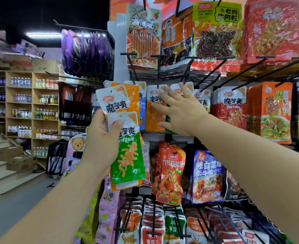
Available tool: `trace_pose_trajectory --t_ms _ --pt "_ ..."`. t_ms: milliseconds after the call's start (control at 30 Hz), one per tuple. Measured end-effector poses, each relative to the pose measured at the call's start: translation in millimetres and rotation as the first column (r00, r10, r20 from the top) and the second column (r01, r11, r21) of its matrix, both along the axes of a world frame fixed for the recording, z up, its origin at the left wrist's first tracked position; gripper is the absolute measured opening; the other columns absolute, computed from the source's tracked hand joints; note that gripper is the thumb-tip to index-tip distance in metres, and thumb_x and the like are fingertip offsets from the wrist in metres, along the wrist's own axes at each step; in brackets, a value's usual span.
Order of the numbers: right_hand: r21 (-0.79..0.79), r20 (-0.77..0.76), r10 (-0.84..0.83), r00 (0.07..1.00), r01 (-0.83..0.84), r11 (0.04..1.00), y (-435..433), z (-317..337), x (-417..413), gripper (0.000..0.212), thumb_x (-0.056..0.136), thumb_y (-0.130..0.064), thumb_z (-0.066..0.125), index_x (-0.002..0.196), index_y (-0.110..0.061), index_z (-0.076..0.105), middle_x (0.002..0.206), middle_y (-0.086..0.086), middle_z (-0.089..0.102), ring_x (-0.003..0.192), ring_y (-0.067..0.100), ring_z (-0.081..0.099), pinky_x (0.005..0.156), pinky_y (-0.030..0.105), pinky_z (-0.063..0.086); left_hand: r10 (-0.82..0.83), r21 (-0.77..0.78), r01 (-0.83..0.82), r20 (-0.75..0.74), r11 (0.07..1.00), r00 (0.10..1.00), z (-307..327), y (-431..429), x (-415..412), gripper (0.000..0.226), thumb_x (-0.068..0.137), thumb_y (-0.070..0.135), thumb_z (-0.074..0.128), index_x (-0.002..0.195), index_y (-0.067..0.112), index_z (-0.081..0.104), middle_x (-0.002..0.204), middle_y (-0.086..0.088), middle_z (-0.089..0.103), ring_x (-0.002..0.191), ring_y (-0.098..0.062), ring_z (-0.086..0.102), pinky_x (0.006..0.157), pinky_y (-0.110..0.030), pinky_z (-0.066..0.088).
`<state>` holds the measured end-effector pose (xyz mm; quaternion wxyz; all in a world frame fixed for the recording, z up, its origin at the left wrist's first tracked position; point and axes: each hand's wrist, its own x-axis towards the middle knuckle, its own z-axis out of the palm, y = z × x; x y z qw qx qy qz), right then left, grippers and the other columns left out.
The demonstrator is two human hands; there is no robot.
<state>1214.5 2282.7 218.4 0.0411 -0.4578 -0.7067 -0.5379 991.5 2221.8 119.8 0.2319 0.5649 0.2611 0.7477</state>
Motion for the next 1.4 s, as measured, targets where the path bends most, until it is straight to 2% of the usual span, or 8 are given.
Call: trace_pose_trajectory --t_ms 433,900,1000,1067,1133,1200,1233,1400 --pt "0.072 0.026 -0.027 0.999 0.025 0.997 10.6 -1.9 -13.0 0.076 0.099 -0.074 0.015 0.165 -0.037 0.009 0.174 0.008 -0.003 0.159 0.038 -0.005 0.121 0.069 -0.009 -0.009 -0.013 0.009 0.013 1.0 1.0 1.6 -2.0 2.9 0.026 0.109 0.009 0.051 0.13 0.023 0.057 0.124 0.001 0.073 0.115 -0.027 0.071 0.099 -0.063 0.055" --pt "-0.036 0.0 -0.116 0.993 0.116 0.993 20.2 8.7 -25.4 0.072 0.103 -0.069 0.013 0.165 -0.034 0.004 0.174 0.002 0.004 0.16 0.031 0.003 0.118 0.071 -0.015 0.0 -0.017 0.0 -0.019 1.0 1.0 4.7 -6.8 3.4 0.027 0.108 0.01 0.052 0.124 0.031 0.059 0.12 0.004 0.075 0.112 -0.026 0.072 0.098 -0.063 0.056" --pt "0.007 -0.106 0.094 0.99 -0.093 0.996 2.4 7.4 -29.0 0.055 0.109 -0.048 0.031 0.154 -0.018 0.041 0.158 0.011 0.042 0.148 0.035 0.036 0.12 0.057 0.023 -0.008 -0.003 0.008 0.001 1.0 1.0 4.4 -12.3 3.8 0.026 0.109 0.008 0.051 0.121 0.029 0.059 0.12 0.003 0.075 0.112 -0.026 0.072 0.098 -0.062 0.056" --pt "0.096 -0.331 0.411 0.849 -0.403 0.91 -19.4 -4.4 -31.4 0.033 0.107 -0.032 0.043 0.12 -0.012 0.065 0.118 0.01 0.064 0.11 0.031 0.06 0.088 0.041 0.045 0.003 0.037 -0.004 0.026 0.999 1.0 3.1 -18.4 2.8 0.026 0.108 0.007 0.051 0.119 0.029 0.059 0.121 0.0 0.074 0.112 -0.027 0.072 0.098 -0.061 0.057" --pt "0.216 -0.662 0.587 0.467 -0.63 0.746 -52.1 -29.3 -36.7 0.024 0.104 -0.033 0.053 0.104 -0.015 0.069 0.093 0.002 0.065 0.085 0.021 0.06 0.072 0.036 0.045 0.009 0.087 -0.015 0.079 0.996 0.997 0.5 -25.5 3.3 0.025 0.108 0.006 0.052 0.117 0.028 0.059 0.123 -0.004 0.073 0.113 -0.029 0.071 0.098 -0.059 0.057" --pt "0.247 -0.891 0.449 0.067 -0.758 0.604 -89.5 -61.2 -46.2 0.022 0.098 -0.043 0.066 0.107 -0.023 0.068 0.085 -0.004 0.067 0.075 0.013 0.061 0.068 0.03 0.049 0.009 0.124 -0.027 0.142 0.992 0.99 -4.3 -33.9 7.8 0.025 0.107 0.004 0.053 0.118 0.027 0.059 0.123 -0.005 0.072 0.115 -0.028 0.07 0.099 -0.055 0.057" --pt "0.239 -0.939 0.342 -0.044 -0.797 0.555 -104.6 -75.1 -51.4 0.028 0.092 -0.047 0.072 0.11 -0.027 0.066 0.084 -0.004 0.067 0.073 0.011 0.063 0.067 0.029 0.051 0.008 0.133 -0.03 0.165 0.991 0.986 -6.9 -38.3 11.8 0.026 0.107 0.003 0.053 0.119 0.025 0.059 0.122 -0.004 0.073 0.115 -0.026 0.07 0.099 -0.05 0.058" --pt "0.301 -0.95 0.247 -0.19 -0.765 0.57 -126.4 -123.8 -55.6 0.046 0.071 -0.039 0.093 0.105 -0.033 0.062 0.079 -0.014 0.07 0.059 0.005 0.06 0.058 0.028 0.051 -0.033 0.095 0.019 0.143 0.995 0.989 -23.6 -59.1 37.5 0.03 0.104 -0.002 0.054 0.119 0.023 0.06 0.119 -0.002 0.075 0.113 -0.021 0.071 0.096 -0.039 0.058"
